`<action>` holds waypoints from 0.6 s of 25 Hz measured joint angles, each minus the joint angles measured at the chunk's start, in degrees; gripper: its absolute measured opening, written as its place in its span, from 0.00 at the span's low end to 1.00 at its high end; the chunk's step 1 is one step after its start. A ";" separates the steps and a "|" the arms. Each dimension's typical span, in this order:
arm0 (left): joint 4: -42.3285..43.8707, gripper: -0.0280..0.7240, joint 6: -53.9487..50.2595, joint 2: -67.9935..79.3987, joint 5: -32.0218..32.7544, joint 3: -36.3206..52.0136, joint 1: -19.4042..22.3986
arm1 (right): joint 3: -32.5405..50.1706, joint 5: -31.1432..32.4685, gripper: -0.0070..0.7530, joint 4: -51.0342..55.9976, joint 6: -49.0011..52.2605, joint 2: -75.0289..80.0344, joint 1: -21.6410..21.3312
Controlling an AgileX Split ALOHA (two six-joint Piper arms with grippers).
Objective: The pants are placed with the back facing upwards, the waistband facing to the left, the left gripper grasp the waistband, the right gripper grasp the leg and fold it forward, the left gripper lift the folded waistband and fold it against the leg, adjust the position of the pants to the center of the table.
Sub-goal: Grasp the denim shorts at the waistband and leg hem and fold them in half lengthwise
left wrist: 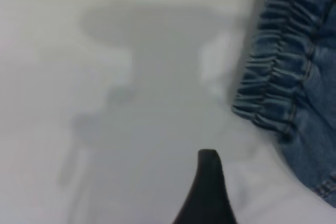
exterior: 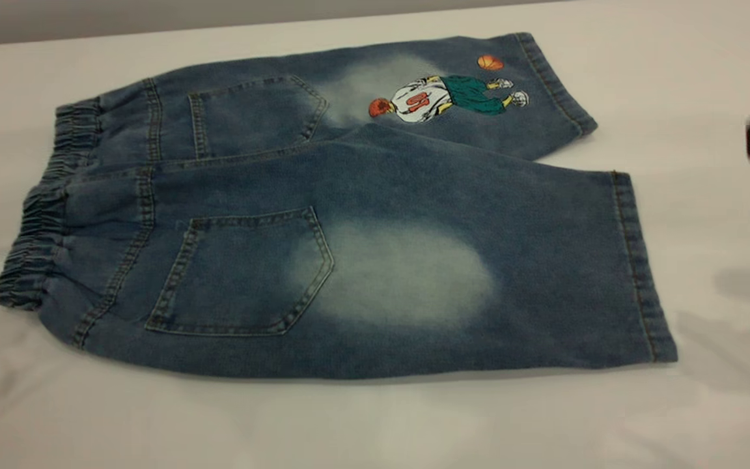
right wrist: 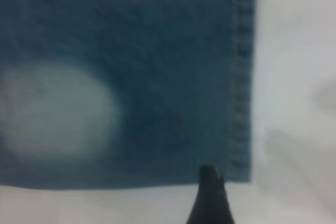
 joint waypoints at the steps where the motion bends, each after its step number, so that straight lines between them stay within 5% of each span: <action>1: -1.62 0.74 1.57 1.09 -0.07 -0.33 0.00 | 0.87 -0.49 0.62 0.66 -0.05 0.34 0.00; 15: -19.92 0.74 16.34 14.39 0.46 -1.92 4.25 | 3.87 -2.28 0.62 13.47 -13.66 0.28 0.00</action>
